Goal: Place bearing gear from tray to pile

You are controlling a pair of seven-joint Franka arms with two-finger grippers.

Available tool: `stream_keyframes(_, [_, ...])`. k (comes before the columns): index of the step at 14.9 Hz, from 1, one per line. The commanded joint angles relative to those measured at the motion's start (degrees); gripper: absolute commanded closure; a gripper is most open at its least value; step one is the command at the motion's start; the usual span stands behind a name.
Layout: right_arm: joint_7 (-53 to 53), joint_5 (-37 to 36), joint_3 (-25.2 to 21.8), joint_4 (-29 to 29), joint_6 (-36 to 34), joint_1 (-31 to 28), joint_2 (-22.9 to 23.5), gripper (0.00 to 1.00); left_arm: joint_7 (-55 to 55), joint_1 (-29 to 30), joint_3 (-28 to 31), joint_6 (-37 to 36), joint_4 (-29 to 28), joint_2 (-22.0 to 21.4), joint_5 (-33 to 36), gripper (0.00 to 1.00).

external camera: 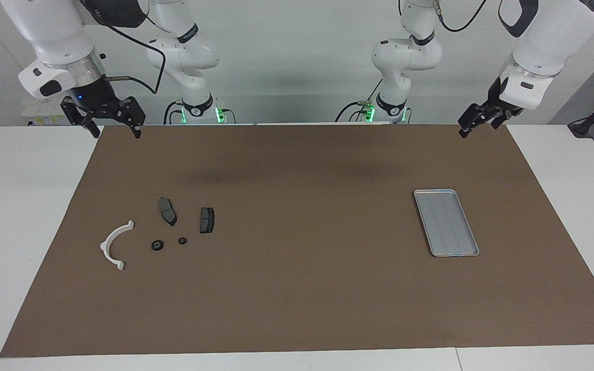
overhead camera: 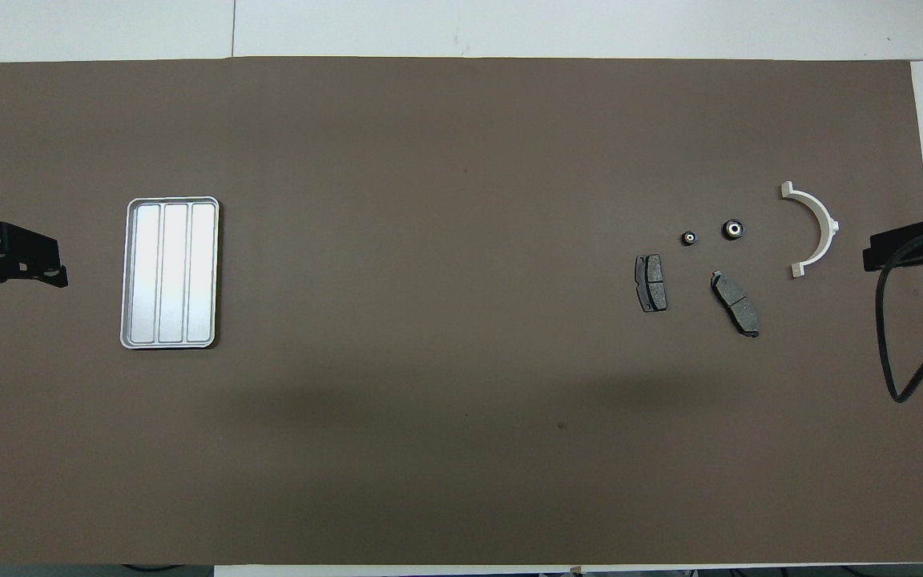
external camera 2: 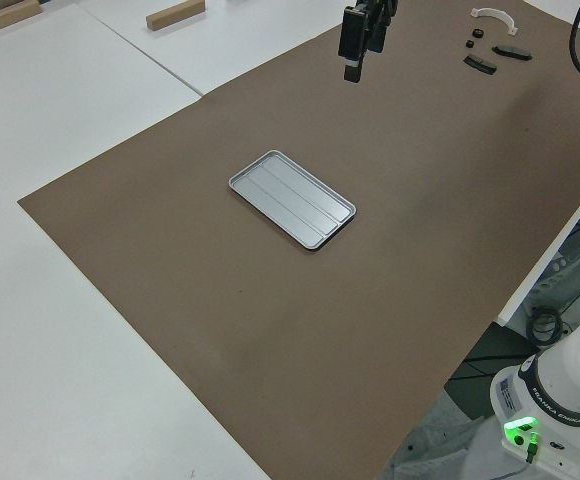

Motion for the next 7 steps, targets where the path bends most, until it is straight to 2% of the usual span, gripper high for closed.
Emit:
stream_keyframes(1, [-1.2, 0.2, 0.3, 0.3, -0.5, -0.5, -0.4, 0.0, 0.2, 0.4, -0.4, -0.4, -1.0, -1.2, 0.3, 0.0])
stream_keyframes(7, [-1.2, 0.4, 0.5, 0.0, -1.2, -0.4, -0.6, 0.0, 0.2, 0.4, -0.4, -0.4, -1.0, -1.2, 0.3, 0.0])
